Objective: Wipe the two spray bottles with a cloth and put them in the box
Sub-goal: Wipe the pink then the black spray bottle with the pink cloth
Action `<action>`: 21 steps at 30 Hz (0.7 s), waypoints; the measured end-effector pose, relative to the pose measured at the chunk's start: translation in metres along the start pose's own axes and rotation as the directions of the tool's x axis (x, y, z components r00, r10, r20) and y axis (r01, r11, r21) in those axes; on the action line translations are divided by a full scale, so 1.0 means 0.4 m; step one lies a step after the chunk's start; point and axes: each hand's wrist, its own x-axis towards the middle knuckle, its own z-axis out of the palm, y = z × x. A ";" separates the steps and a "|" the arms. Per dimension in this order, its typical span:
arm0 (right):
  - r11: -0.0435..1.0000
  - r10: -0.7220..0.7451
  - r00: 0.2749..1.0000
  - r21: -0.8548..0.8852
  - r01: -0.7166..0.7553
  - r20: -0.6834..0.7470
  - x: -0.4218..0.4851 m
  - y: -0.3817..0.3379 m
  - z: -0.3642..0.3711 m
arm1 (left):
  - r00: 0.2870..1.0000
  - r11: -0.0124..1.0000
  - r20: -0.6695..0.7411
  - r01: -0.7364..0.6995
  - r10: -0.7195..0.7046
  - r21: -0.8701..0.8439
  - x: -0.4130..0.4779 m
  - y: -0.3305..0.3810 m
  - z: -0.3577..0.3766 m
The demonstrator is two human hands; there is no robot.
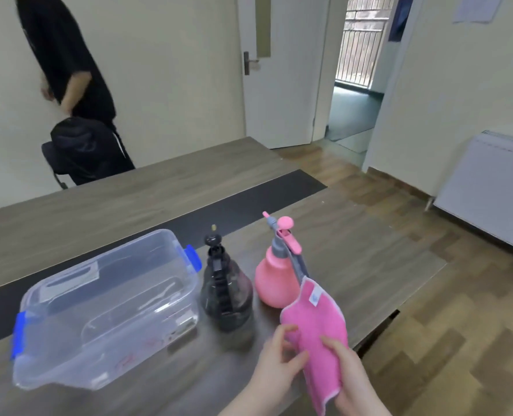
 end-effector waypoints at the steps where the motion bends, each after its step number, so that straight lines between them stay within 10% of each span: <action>1: 0.998 0.038 0.999 0.049 -0.037 -0.016 -0.001 -0.020 -0.019 | 0.999 1.000 -0.041 -0.003 0.003 0.008 0.013 0.014 0.013; 10: 0.969 -0.009 0.999 0.248 0.022 -0.051 0.052 -0.207 -0.028 | 0.921 0.992 -0.372 -0.084 0.112 0.089 0.220 0.221 -0.043; 21: 0.981 -0.026 0.999 0.193 0.031 -0.029 0.260 -0.280 0.154 | 0.929 0.998 -0.369 -0.035 0.013 -0.051 0.388 0.296 -0.055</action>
